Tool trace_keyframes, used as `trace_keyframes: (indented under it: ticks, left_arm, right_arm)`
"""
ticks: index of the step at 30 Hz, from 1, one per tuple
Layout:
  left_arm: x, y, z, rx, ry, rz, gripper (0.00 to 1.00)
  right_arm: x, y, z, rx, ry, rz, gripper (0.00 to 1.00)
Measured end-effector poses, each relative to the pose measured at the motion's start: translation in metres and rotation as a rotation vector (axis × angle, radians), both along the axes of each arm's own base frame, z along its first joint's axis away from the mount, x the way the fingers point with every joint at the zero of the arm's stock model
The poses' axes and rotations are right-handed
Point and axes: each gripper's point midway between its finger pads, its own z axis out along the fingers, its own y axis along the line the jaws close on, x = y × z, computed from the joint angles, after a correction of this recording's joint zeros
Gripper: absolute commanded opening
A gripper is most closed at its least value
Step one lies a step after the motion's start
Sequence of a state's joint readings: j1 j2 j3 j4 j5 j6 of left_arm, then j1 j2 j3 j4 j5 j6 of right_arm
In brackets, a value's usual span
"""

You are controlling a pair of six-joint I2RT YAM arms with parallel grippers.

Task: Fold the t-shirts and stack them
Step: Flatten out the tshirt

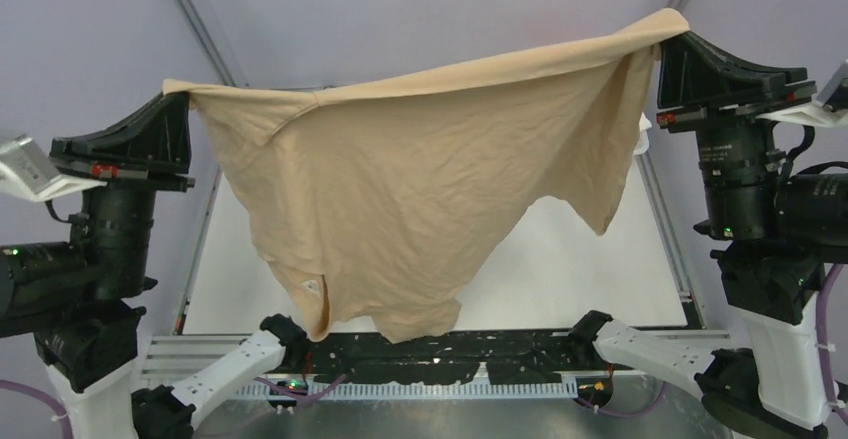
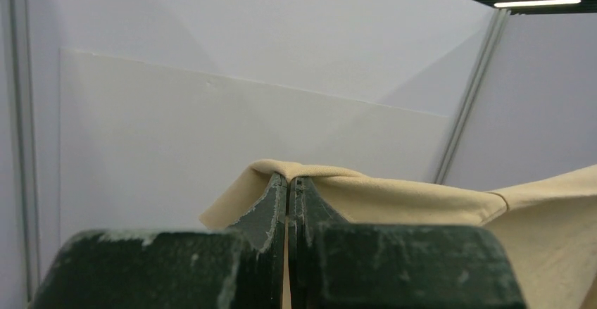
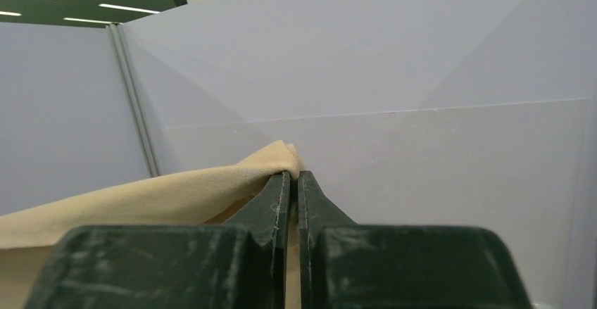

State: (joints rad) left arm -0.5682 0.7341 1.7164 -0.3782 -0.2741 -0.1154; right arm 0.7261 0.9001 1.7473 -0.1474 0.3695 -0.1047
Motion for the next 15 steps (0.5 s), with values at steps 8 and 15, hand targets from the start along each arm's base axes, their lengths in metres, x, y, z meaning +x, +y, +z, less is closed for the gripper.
trace_keyframes:
  ticks: [8, 15]
  left_arm:
    - [0.111, -0.013, -0.030, 0.093, 0.194, 0.274, 0.00]
    - [0.258, -0.014, -0.101, 0.199, 0.466, 0.447, 0.00]
  right_arm:
    - [0.080, 0.017, -0.029, -0.095, 0.113, -0.256, 0.06]
    - [0.203, 0.039, -0.106, -0.248, 0.288, -0.392, 0.06]
